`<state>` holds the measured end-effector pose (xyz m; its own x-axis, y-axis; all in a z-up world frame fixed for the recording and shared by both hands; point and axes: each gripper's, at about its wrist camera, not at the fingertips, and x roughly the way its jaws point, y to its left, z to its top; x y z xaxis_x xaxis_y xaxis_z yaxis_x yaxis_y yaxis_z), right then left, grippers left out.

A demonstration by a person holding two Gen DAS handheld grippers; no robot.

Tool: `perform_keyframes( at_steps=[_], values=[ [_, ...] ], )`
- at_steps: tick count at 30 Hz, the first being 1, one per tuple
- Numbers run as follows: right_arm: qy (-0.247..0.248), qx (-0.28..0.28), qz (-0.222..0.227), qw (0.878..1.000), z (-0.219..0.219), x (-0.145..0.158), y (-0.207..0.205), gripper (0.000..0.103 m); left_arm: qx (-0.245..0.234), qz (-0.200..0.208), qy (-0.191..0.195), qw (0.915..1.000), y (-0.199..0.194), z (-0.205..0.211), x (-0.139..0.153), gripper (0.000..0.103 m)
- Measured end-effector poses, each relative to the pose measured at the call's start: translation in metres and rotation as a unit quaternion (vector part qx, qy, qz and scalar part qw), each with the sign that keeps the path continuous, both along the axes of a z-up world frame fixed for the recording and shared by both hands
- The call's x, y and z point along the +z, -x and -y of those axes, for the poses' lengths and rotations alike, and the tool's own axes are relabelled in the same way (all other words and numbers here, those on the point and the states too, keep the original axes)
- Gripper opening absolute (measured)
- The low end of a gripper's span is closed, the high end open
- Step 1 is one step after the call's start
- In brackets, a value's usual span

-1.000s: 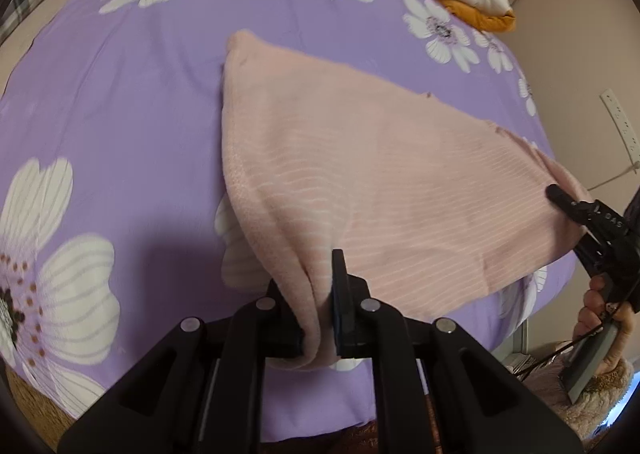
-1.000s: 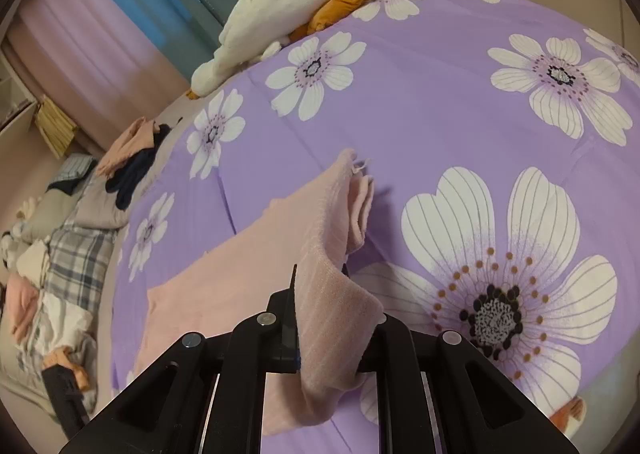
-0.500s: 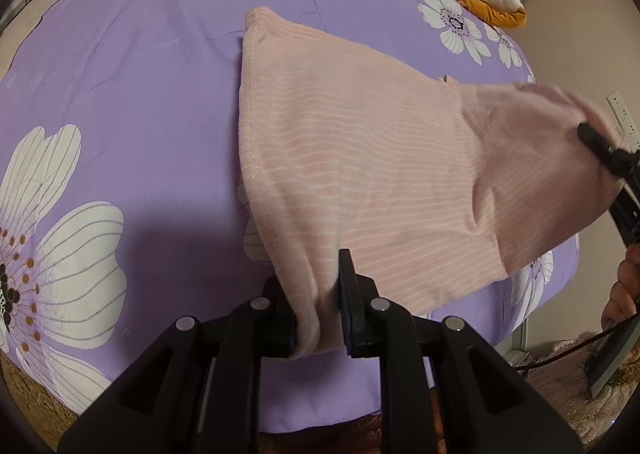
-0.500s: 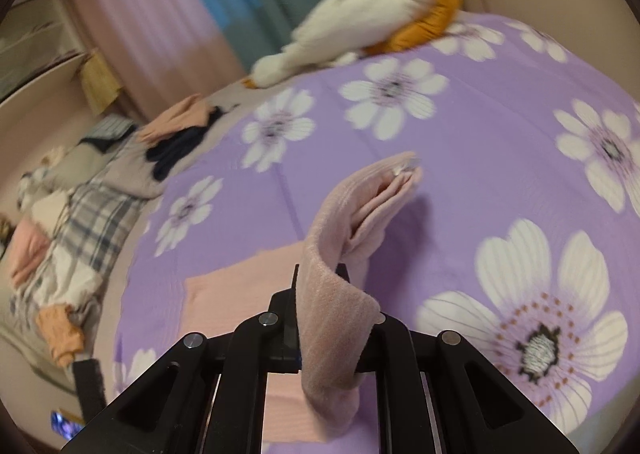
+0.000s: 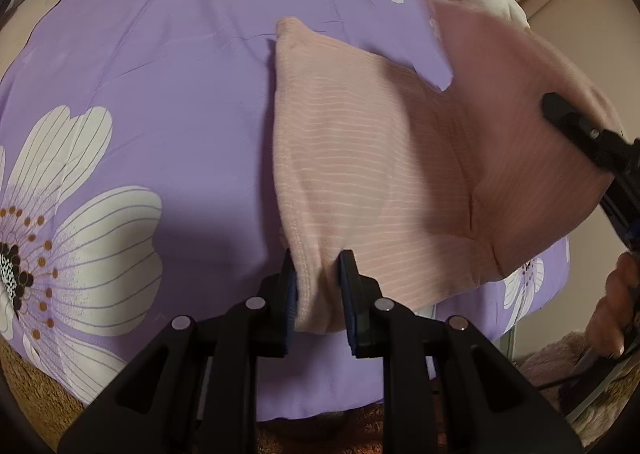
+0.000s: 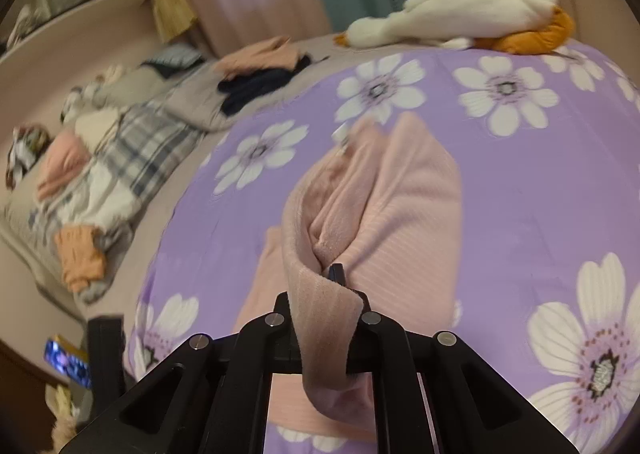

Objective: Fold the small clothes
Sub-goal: 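Lift the held side and fold it over the sweater with both grippers, then lay the folded side down and open both grippers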

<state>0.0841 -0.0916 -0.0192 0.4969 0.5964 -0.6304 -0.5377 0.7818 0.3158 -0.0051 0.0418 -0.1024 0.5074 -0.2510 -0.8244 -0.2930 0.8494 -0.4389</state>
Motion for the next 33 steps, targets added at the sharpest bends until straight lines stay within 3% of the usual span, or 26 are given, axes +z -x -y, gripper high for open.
perform_keyframes(
  at_steps=[9,17,19,26,33],
  values=[
    [0.041,0.063,-0.046,0.996,-0.044,-0.037,0.010,0.009,0.019,-0.002,-0.016,0.9997,0.008,-0.007,0.002,0.018],
    [0.052,0.100,-0.056,0.992,-0.058,-0.038,0.020,0.009,0.033,-0.006,-0.008,0.9994,0.012,-0.020,0.003,0.018],
    [0.064,0.106,-0.055,0.991,-0.065,-0.042,0.021,0.009,0.036,-0.006,-0.010,0.9993,0.013,-0.022,0.003,0.018],
    [0.084,0.107,-0.133,0.982,-0.073,-0.088,0.009,0.009,0.052,-0.013,-0.021,0.9983,0.019,-0.032,0.003,0.018],
    [0.070,0.112,-0.149,0.980,-0.067,-0.085,0.009,0.009,0.054,-0.017,-0.027,0.9981,0.017,-0.033,0.004,0.020]
  ],
)
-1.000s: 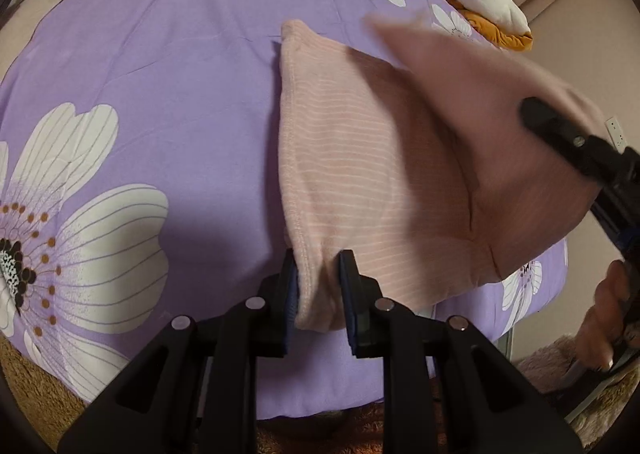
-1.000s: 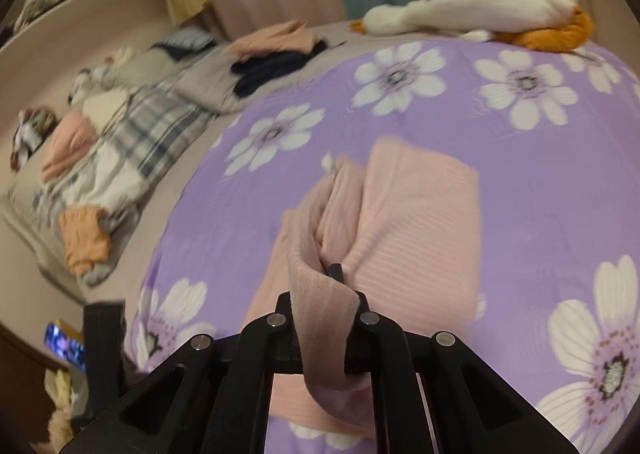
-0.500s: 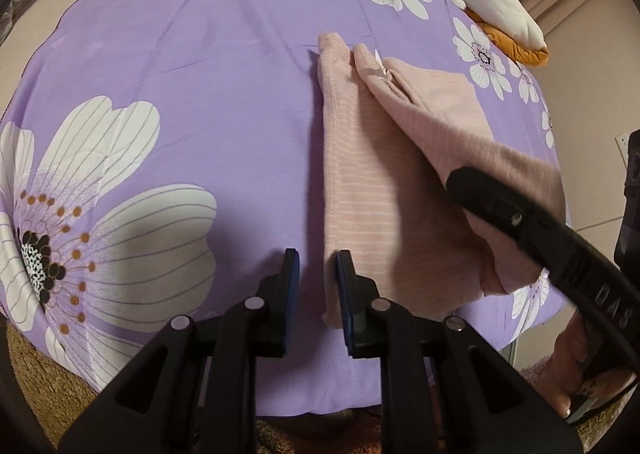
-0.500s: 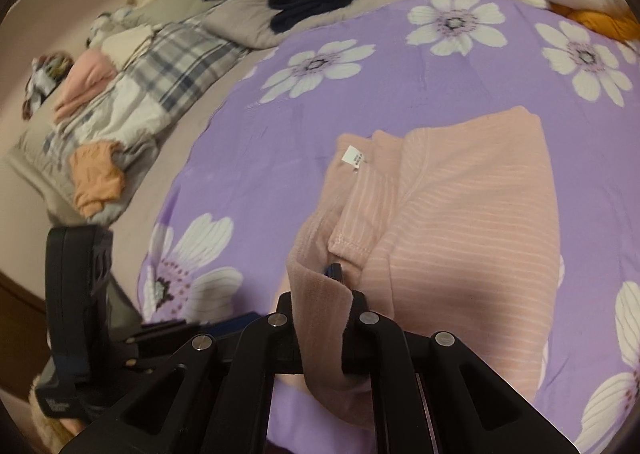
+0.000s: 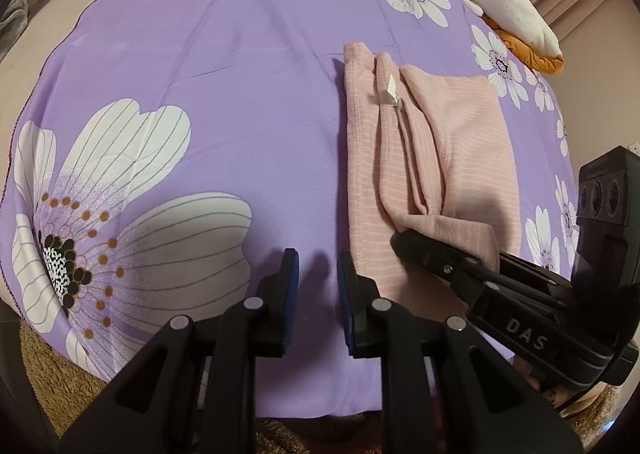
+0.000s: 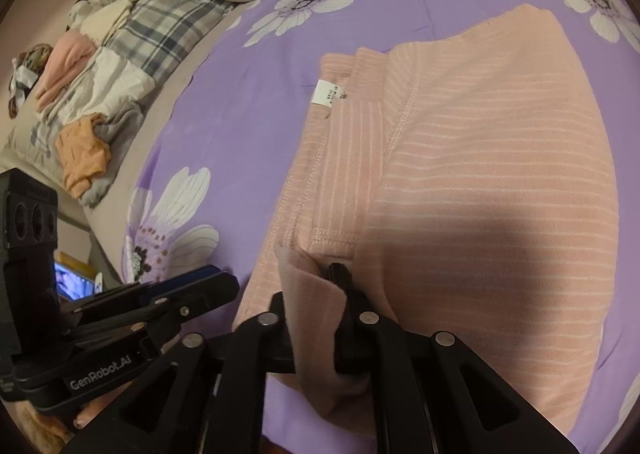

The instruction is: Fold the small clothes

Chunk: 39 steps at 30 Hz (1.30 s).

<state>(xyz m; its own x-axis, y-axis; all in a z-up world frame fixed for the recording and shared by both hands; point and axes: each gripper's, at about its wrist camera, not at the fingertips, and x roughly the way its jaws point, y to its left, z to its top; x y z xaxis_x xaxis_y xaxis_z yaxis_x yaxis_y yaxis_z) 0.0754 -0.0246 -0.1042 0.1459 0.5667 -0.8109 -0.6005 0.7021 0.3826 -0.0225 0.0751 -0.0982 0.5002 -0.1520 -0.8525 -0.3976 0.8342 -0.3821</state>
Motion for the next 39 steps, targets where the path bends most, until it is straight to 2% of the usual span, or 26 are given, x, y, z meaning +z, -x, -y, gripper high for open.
perform_keyframes(
  at_steps=[2,3,5,7,10,14,16,20,24,28,30,31,32,35,39],
  values=[
    [-0.004,0.003,-0.010,1.000,0.003,0.003,0.000,0.017,0.000,0.001,-0.001,1.0000,0.000,0.000,0.001,0.028],
    [-0.008,0.005,-0.016,1.000,0.004,0.004,0.000,0.022,0.000,0.003,-0.002,1.0000,-0.001,0.000,0.003,0.028],
    [-0.025,0.008,-0.021,0.999,0.012,0.014,0.003,0.050,-0.001,0.008,-0.003,1.0000,-0.003,-0.003,0.006,0.028],
    [-0.037,0.007,-0.012,0.999,0.021,0.025,0.005,0.057,0.000,0.017,0.000,0.9999,-0.004,-0.006,0.012,0.028],
    [-0.036,-0.015,0.015,0.999,0.037,0.040,0.005,0.062,-0.004,0.036,0.012,0.9993,-0.010,-0.008,0.024,0.029],
    [-0.034,-0.072,0.039,0.996,0.062,0.049,-0.005,0.064,-0.032,0.066,0.031,0.9968,-0.027,-0.002,0.039,0.035],
    [-0.024,-0.104,0.044,0.993,0.073,0.047,-0.011,0.064,-0.055,0.077,0.052,0.9941,-0.041,0.005,0.044,0.035],
    [-0.023,-0.140,0.036,0.989,0.090,0.040,-0.018,0.064,-0.096,0.078,0.075,0.9895,-0.066,0.025,0.043,0.035],
    [-0.023,-0.161,0.027,0.986,0.105,0.036,-0.021,0.064,-0.143,0.035,0.072,0.9864,-0.088,0.052,0.026,0.035],
    [-0.023,-0.171,0.019,0.985,0.113,0.031,-0.024,0.064,-0.157,0.002,0.061,0.9856,-0.096,0.064,0.004,0.034],
    [-0.024,-0.173,0.015,0.985,0.115,0.029,-0.024,0.064,-0.155,0.002,0.066,0.9856,-0.096,0.065,-0.002,0.031],
    [-0.023,-0.173,0.013,0.985,0.115,0.028,-0.025,0.064,-0.152,0.001,0.064,0.9863,-0.095,0.065,-0.004,0.023],
    [-0.023,-0.172,0.011,0.985,0.115,0.026,-0.025,0.064,-0.150,0.002,0.056,0.9871,-0.093,0.065,-0.006,0.012],
    [-0.025,-0.168,0.005,0.985,0.114,0.024,-0.025,0.064,-0.140,0.020,0.065,0.9878,-0.086,0.060,-0.005,0.006],
    [-0.027,-0.160,0.012,0.987,0.112,0.029,-0.022,0.064,-0.130,0.053,0.022,0.9899,-0.066,0.054,0.021,0.005]
  ],
)
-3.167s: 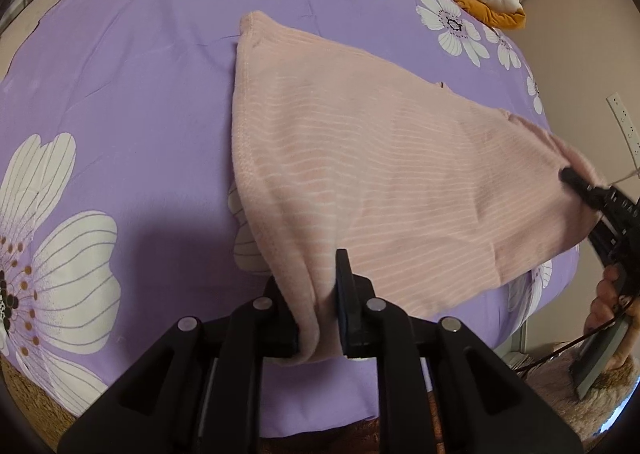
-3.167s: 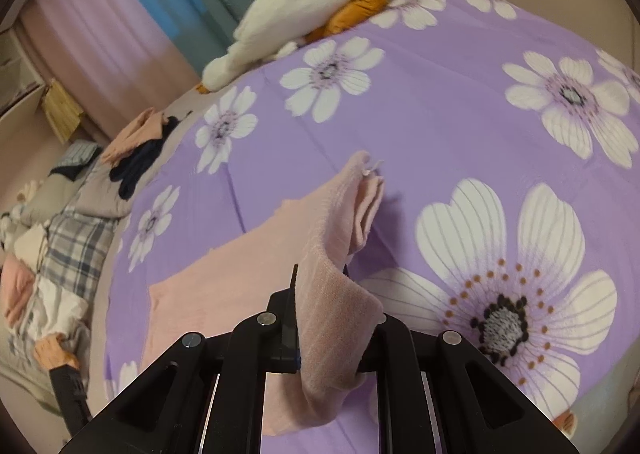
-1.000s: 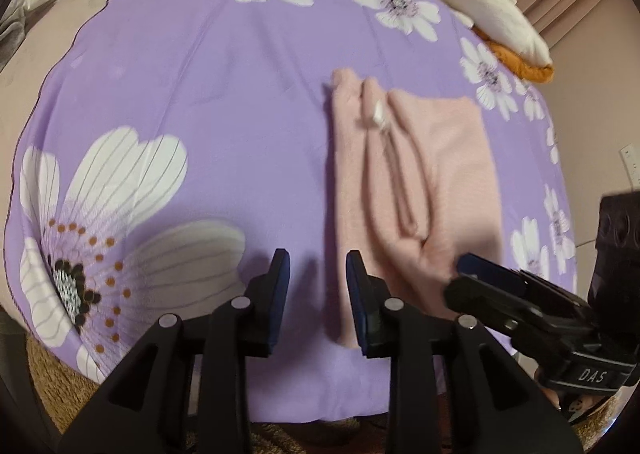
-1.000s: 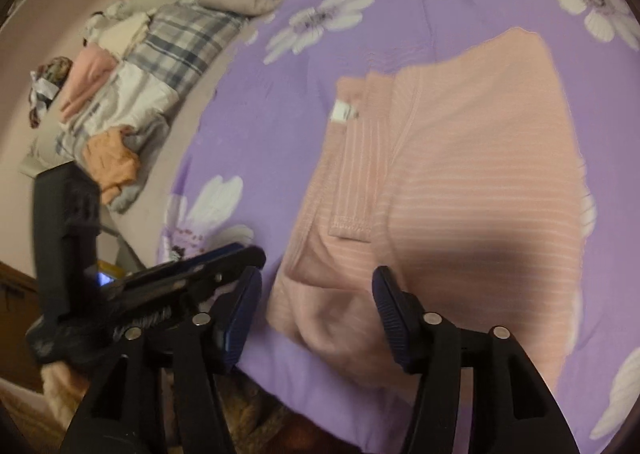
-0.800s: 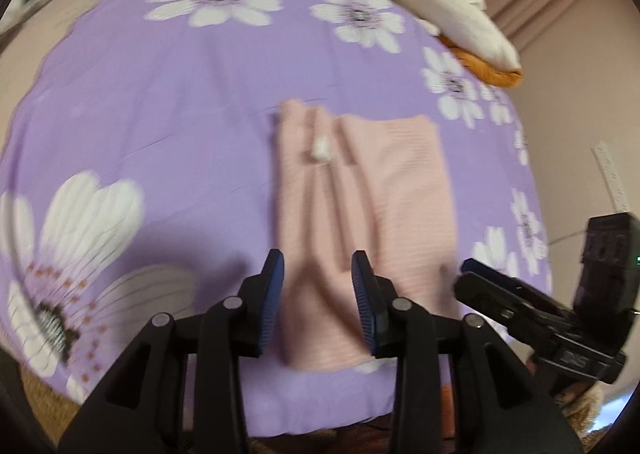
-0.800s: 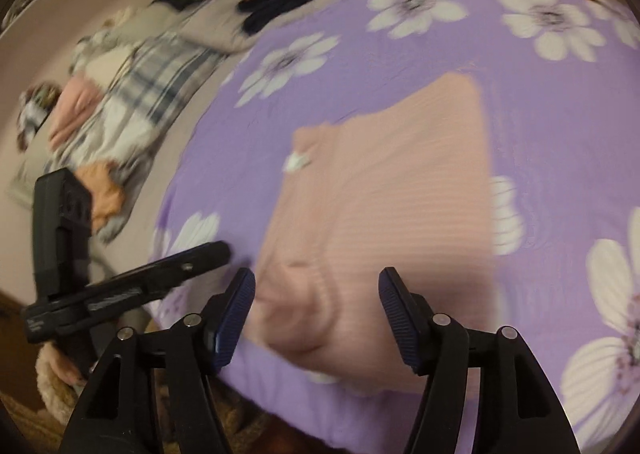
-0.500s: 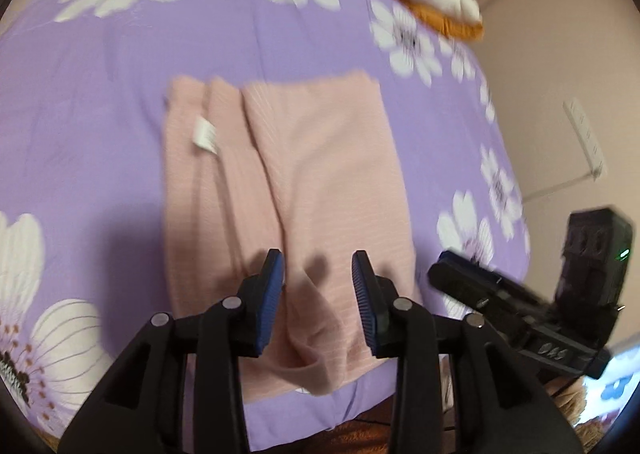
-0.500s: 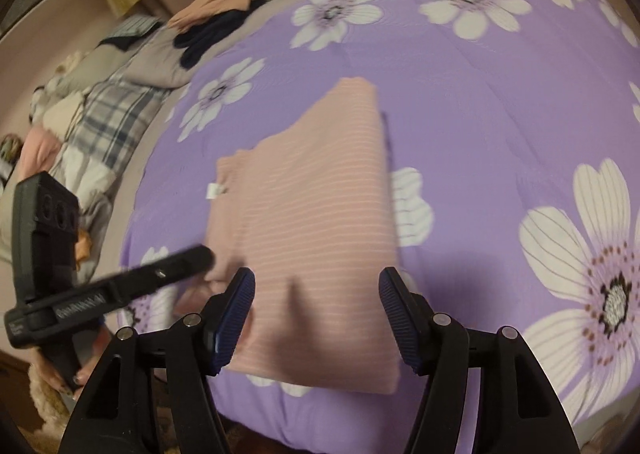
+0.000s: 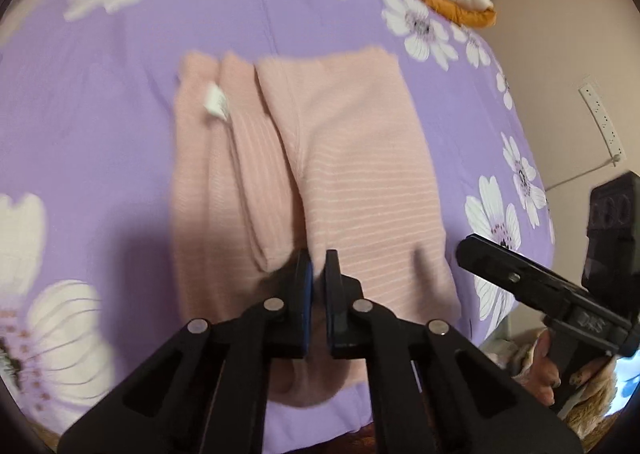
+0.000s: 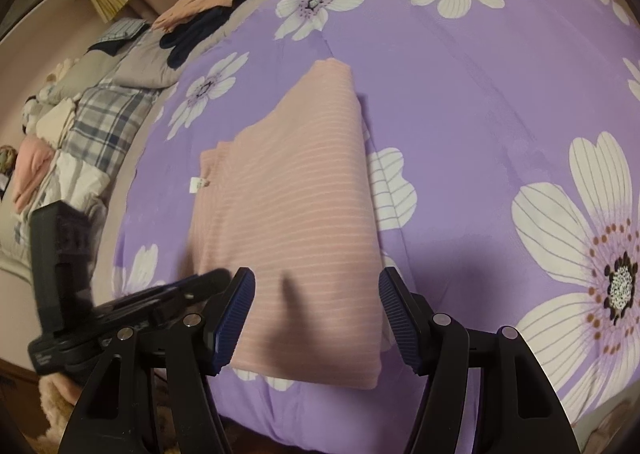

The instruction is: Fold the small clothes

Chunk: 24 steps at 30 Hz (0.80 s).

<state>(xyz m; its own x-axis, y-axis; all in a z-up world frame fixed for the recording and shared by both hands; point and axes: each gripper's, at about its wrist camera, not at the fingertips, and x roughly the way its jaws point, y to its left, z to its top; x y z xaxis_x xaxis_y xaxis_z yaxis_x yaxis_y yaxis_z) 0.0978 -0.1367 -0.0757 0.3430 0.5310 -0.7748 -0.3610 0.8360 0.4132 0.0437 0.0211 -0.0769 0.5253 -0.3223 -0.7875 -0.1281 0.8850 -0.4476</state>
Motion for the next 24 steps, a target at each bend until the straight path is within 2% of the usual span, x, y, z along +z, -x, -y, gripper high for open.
perform_keyframes(
  at_steps=[2,5,8,9,12,13,16,17,22,24],
  values=[
    [-0.003,0.004,0.006,1.000,-0.001,0.003,0.001,0.064,0.004,0.017,-0.010,0.9998,0.011,-0.009,0.013,0.003],
    [-0.002,0.010,0.007,1.000,-0.007,0.001,-0.001,0.064,0.023,0.021,-0.044,0.9986,0.019,-0.021,0.015,0.002],
    [0.008,0.012,-0.001,1.000,-0.014,-0.005,-0.005,0.064,0.031,-0.015,0.001,0.9994,0.019,-0.035,-0.005,0.001],
    [0.013,0.011,-0.002,1.000,-0.015,-0.006,-0.006,0.064,0.033,-0.019,0.022,0.9990,0.019,-0.039,-0.008,0.001],
    [0.014,0.010,-0.003,1.000,-0.012,-0.005,-0.004,0.064,0.036,-0.014,0.049,0.9980,0.014,-0.042,-0.001,0.003],
    [0.013,0.007,-0.003,1.000,-0.011,-0.004,-0.004,0.064,0.034,-0.012,0.057,0.9977,0.011,-0.042,0.003,0.007],
    [0.010,-0.001,-0.001,1.000,-0.004,-0.002,-0.003,0.064,0.018,-0.001,0.077,0.9969,-0.004,-0.036,0.012,0.032],
    [0.009,-0.003,-0.001,1.000,-0.003,-0.001,-0.003,0.064,0.010,-0.004,0.072,0.9973,-0.012,-0.031,0.011,0.035],
    [0.008,-0.014,-0.006,1.000,0.003,-0.003,-0.003,0.064,-0.009,-0.041,0.042,0.9982,-0.043,-0.016,-0.010,0.032],
    [0.008,-0.015,-0.007,1.000,0.005,-0.004,-0.002,0.064,-0.005,-0.035,0.040,0.9986,-0.046,-0.014,-0.013,0.017]
  ],
)
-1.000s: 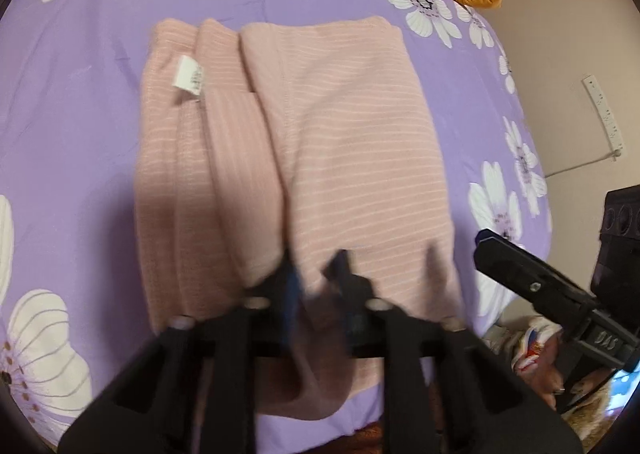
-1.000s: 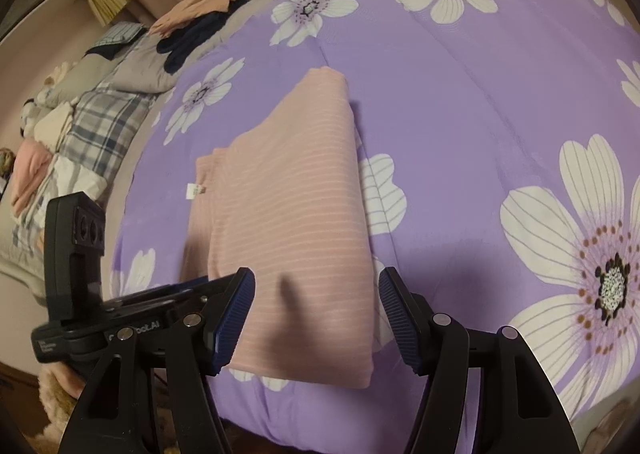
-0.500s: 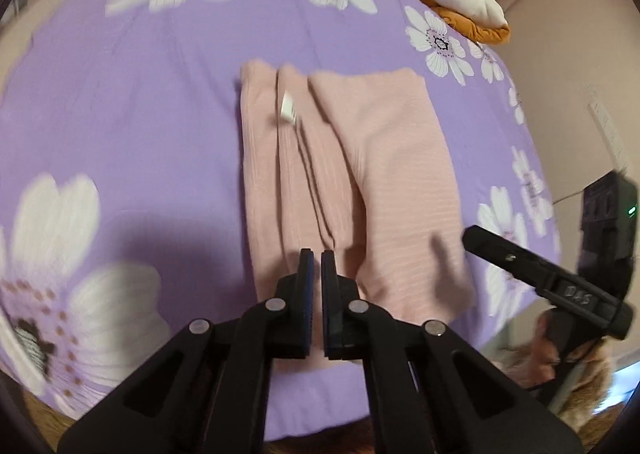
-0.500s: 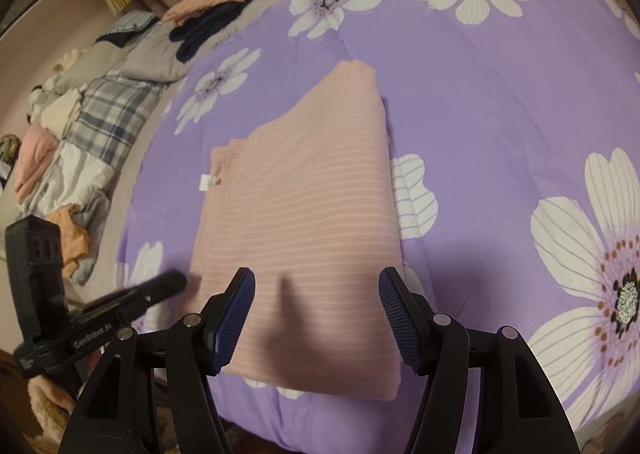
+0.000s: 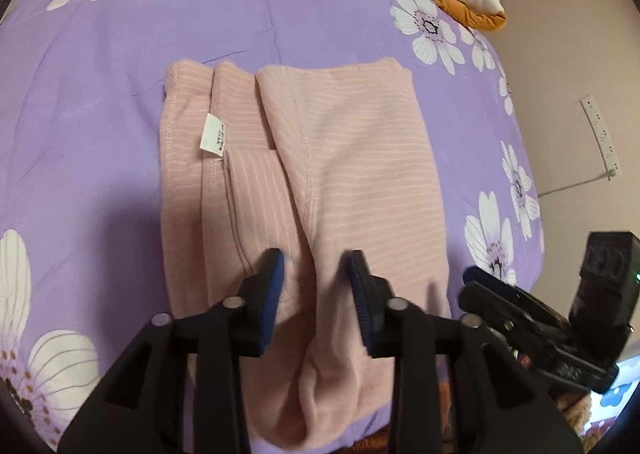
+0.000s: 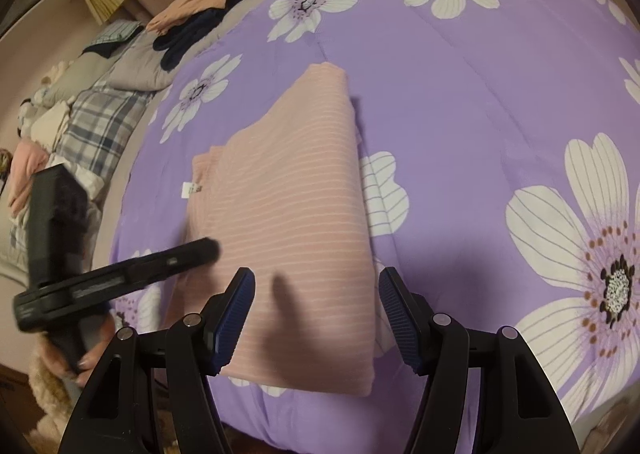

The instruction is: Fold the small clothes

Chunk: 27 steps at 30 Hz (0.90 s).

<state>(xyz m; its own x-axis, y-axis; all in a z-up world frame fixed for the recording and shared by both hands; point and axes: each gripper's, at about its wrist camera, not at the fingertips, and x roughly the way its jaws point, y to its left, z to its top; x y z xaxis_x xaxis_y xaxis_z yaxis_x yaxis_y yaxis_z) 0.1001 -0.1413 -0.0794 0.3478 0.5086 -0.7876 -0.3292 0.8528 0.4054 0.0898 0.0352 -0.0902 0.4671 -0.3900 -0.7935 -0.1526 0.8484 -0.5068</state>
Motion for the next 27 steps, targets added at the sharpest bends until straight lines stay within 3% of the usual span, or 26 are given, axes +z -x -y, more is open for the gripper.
perform_keyframes(
  at_steps=[1,5,9,12,17,21,22,27],
  values=[
    [-0.001,0.000,-0.001,1.000,0.000,0.000,0.000,0.064,-0.007,0.007,0.006,0.9999,0.000,0.002,0.000,0.006],
    [0.000,-0.004,-0.002,1.000,0.001,0.001,0.001,0.064,0.012,0.025,-0.035,0.9990,0.010,0.005,0.007,0.005],
    [-0.007,0.004,0.008,1.000,-0.001,0.006,0.001,0.064,0.016,0.064,-0.072,0.9952,0.031,0.005,0.031,0.005],
    [-0.005,0.008,0.004,1.000,-0.006,0.002,-0.001,0.064,0.011,0.063,-0.101,0.9929,0.036,0.002,0.029,0.005],
    [0.008,0.019,-0.015,1.000,-0.016,-0.011,-0.004,0.064,0.019,0.029,-0.097,0.9947,0.026,-0.007,-0.009,0.009],
    [0.023,0.021,-0.022,0.999,-0.019,-0.019,-0.006,0.064,0.019,0.033,-0.097,0.9946,0.028,-0.006,-0.004,0.012],
    [0.024,0.022,-0.023,0.999,-0.020,-0.020,-0.006,0.064,0.018,0.032,-0.096,0.9947,0.029,-0.007,-0.002,0.015],
    [0.019,0.030,-0.016,0.999,-0.023,-0.020,-0.011,0.067,0.046,0.042,-0.105,0.9925,0.035,-0.022,0.010,0.053]
  ],
)
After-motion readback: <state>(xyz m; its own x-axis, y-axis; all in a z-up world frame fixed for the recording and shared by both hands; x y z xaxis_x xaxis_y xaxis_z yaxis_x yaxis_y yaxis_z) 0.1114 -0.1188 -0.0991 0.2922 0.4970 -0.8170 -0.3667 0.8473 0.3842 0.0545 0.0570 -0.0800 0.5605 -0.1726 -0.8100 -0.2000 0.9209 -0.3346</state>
